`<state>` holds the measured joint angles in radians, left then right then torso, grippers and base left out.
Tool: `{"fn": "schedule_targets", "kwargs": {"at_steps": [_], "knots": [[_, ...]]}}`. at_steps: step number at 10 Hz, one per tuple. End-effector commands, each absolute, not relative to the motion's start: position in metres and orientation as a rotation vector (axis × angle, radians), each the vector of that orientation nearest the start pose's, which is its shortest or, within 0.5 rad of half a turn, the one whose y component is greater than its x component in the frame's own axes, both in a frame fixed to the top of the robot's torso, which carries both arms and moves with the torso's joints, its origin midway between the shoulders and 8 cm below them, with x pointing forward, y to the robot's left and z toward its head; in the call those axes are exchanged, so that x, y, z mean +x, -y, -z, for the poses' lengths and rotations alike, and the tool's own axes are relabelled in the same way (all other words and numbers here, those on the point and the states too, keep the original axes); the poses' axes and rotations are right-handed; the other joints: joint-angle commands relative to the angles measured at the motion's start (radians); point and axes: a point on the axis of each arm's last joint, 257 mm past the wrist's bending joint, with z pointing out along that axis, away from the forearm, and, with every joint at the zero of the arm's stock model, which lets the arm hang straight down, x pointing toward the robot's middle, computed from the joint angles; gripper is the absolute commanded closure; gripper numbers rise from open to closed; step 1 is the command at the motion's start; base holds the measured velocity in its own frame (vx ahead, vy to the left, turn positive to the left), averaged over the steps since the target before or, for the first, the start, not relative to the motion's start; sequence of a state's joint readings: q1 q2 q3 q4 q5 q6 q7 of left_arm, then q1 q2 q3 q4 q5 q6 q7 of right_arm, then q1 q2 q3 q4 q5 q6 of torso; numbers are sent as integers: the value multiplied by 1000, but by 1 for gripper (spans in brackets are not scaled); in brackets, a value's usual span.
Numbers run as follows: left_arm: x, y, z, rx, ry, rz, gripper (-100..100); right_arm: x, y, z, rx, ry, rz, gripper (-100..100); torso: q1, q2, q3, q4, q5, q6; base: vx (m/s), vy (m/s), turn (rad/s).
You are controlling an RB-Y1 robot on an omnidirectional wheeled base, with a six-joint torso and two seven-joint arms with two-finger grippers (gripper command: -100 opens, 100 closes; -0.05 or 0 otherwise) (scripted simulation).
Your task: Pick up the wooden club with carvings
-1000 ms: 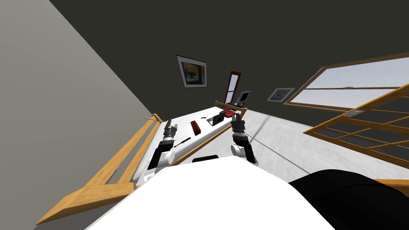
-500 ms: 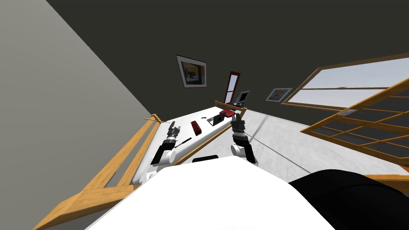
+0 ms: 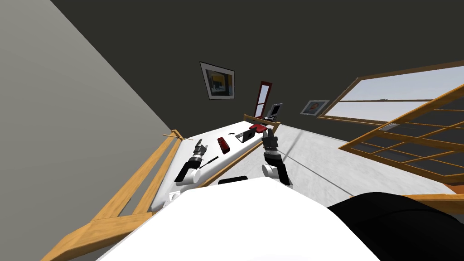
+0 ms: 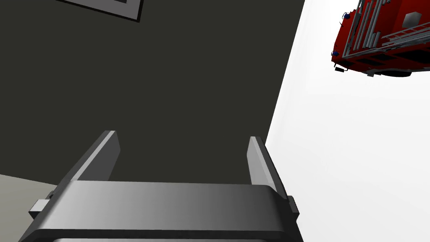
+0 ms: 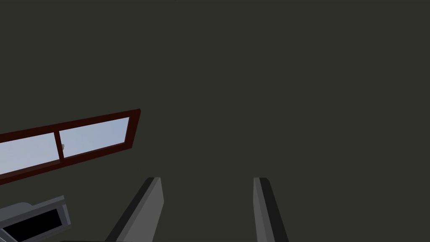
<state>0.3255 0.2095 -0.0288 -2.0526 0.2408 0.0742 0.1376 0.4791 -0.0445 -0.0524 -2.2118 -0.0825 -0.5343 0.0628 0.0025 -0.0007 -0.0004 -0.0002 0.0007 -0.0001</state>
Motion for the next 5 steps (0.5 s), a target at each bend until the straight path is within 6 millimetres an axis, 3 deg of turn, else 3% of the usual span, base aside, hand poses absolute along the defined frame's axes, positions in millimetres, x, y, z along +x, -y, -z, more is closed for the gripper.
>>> {"fn": "schedule_targets", "kwargs": {"at_steps": [1, 2, 5], "knots": [[462, -267, 173, -1332, -1116, 1402, -100, 348, 304, -9, 660, -617, -1245, 0, 0, 0, 0, 0, 0, 0, 5, 43, -41], [462, -267, 177, -1342, -1125, 1396, -100, 348, 304, -10, 660, -617, -1245, 0, 0, 0, 0, 0, 0, 0, 5, 42, -23], [468, -257, 210, -1473, -1181, 1413, -100, 348, 304, -9, 660, -617, -1245, 0, 1, 0, 0, 0, 0, 0, 6, 54, -33]]}}
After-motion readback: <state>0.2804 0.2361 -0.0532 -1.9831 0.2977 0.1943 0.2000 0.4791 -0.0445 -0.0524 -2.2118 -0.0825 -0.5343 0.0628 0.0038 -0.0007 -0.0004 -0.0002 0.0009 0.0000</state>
